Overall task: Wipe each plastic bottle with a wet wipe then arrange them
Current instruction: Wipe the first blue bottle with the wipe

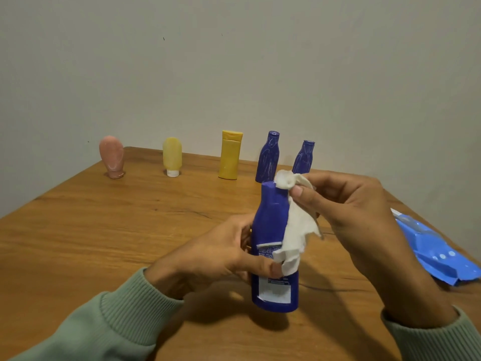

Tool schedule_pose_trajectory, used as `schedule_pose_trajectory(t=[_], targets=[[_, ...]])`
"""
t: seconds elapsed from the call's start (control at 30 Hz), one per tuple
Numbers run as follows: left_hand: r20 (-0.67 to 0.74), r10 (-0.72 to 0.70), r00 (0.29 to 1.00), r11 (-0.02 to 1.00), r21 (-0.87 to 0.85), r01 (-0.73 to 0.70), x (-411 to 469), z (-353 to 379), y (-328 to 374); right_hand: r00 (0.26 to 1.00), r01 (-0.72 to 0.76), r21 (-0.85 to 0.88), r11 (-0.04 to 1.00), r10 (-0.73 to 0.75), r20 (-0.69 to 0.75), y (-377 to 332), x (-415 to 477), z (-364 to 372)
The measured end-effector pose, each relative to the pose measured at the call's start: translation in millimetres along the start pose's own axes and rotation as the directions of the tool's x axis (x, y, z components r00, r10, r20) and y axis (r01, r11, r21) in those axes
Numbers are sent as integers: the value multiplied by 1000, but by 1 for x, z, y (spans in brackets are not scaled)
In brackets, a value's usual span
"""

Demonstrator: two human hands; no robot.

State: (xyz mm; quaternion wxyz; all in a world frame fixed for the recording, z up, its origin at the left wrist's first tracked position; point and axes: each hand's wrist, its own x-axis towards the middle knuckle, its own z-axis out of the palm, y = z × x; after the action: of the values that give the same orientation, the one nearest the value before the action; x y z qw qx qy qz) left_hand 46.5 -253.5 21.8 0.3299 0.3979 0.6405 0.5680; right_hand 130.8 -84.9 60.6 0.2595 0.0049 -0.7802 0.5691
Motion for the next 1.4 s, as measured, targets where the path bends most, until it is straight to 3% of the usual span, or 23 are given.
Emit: schedule_pose_trajectory(t=[0.33,0.57,0.67,0.73,0.8,1.03,1.13,1.2,1.3,1.4], targets=[[-153,66,986,976,215,-32,3,8,-4,985,-139,-94,986,148,92,-7,2,-9],[-291,203,935,926,366,-87,7,8,-12,983,-146,-23,989,143,-112,-10,5,-24],[-279,203,939,903,424,-69,7,10,-14,986,-165,-38,986,166,23,-10,2,-17],[-278,196,941,903,426,-62,8,10,-14,976,-152,-44,987,157,151,-10,1,-10],[-273,191,943,908,413,-65,8,10,-14,970,-148,-26,989,150,191,-9,1,-8],[-265,131,955,960,275,-55,9,7,-12,974,-158,-71,985,167,155,-5,2,-15],[-269,125,955,958,283,-46,9,4,-12,999,-34,-81,996,36,34,-5,1,-10],[-253,122,960,953,300,-42,9,6,-12,992,103,-184,978,-115,-55,-3,0,-4],[-243,120,962,957,285,-47,8,7,-11,956,274,-411,869,-293,19,1,-1,1],[-231,102,968,968,245,-43,8,6,-8,915,389,-549,740,-377,141,4,0,1]])
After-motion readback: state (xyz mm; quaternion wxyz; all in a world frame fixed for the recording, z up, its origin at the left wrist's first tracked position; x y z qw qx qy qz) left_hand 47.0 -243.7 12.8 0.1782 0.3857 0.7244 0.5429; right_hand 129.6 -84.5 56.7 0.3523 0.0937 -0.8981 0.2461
